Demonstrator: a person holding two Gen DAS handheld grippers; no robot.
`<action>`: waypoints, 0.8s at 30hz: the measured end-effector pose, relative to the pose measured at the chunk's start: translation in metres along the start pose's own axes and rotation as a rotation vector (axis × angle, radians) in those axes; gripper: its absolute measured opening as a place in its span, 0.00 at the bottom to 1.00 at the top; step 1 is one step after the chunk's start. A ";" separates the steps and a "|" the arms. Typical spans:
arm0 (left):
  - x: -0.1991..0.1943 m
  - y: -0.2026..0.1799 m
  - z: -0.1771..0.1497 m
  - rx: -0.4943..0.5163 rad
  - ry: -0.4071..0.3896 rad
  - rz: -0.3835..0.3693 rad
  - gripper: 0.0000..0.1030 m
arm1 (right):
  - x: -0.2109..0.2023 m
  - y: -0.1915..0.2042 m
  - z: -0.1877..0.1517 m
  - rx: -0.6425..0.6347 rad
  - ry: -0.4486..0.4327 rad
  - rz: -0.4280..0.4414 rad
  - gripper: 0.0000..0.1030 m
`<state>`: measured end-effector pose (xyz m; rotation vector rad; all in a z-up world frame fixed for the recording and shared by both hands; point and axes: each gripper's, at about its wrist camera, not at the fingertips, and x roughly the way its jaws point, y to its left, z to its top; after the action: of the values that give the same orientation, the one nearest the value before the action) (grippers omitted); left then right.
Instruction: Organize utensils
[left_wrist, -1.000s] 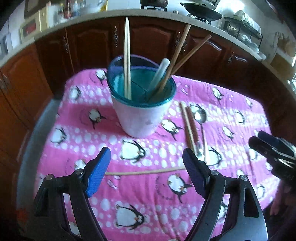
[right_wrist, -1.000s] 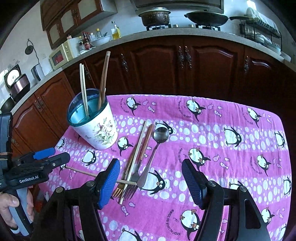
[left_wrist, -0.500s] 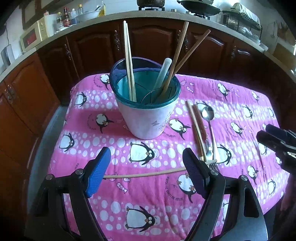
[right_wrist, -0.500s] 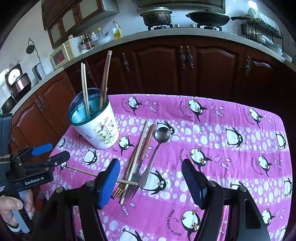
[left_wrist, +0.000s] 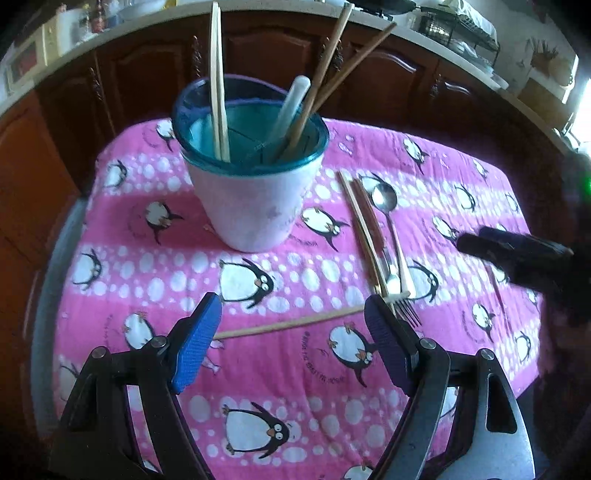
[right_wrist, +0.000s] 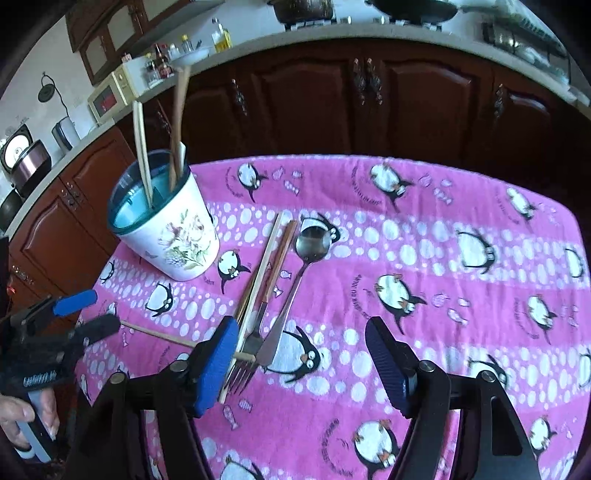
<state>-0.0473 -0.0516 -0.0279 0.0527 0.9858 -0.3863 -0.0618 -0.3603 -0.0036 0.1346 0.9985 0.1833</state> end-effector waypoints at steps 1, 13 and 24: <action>0.002 0.000 0.000 0.001 0.005 -0.007 0.78 | 0.011 0.000 0.006 0.012 0.019 0.024 0.49; 0.012 0.009 -0.009 0.050 0.014 -0.073 0.78 | 0.113 0.011 0.048 0.063 0.151 0.025 0.25; 0.030 -0.016 -0.009 0.213 0.055 -0.112 0.78 | 0.102 -0.002 0.046 0.110 0.178 0.104 0.04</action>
<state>-0.0456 -0.0737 -0.0560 0.2025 1.0015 -0.5941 0.0309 -0.3414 -0.0637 0.2749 1.1802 0.2381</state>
